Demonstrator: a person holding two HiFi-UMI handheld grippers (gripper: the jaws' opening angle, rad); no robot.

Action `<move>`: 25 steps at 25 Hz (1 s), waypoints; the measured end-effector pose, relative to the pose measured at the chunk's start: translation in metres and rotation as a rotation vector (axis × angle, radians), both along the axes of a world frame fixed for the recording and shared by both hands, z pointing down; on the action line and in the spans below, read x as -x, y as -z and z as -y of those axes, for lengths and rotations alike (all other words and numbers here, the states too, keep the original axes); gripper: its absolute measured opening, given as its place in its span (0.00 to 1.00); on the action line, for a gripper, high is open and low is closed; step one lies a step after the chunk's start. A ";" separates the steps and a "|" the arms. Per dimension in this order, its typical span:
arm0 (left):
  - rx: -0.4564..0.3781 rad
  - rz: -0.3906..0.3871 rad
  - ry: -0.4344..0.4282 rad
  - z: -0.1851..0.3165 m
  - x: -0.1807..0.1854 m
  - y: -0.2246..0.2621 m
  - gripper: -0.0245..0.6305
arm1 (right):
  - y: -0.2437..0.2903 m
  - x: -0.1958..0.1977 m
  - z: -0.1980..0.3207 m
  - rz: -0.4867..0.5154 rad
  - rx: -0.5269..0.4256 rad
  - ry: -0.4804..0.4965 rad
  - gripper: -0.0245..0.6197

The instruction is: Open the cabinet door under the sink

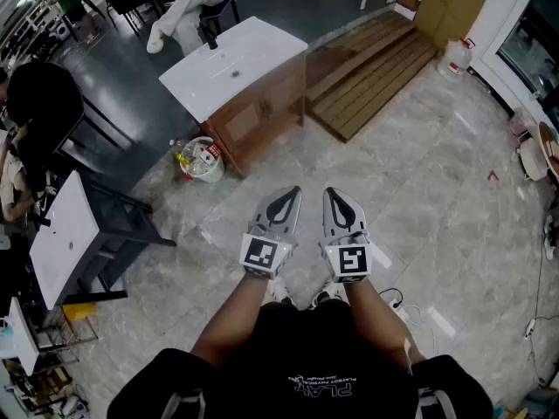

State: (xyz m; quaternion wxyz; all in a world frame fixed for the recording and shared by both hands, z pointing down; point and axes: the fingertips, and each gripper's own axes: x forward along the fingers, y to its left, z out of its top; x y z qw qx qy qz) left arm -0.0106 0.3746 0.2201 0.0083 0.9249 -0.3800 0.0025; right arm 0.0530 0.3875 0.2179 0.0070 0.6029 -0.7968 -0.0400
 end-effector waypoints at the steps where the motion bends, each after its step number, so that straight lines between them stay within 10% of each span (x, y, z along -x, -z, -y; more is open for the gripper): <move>1: -0.009 -0.008 -0.003 -0.001 0.001 0.003 0.06 | 0.001 0.002 0.000 -0.002 -0.001 0.000 0.07; 25: 0.010 0.007 0.002 0.011 0.062 -0.010 0.06 | -0.002 0.067 0.019 -0.020 0.003 0.079 0.07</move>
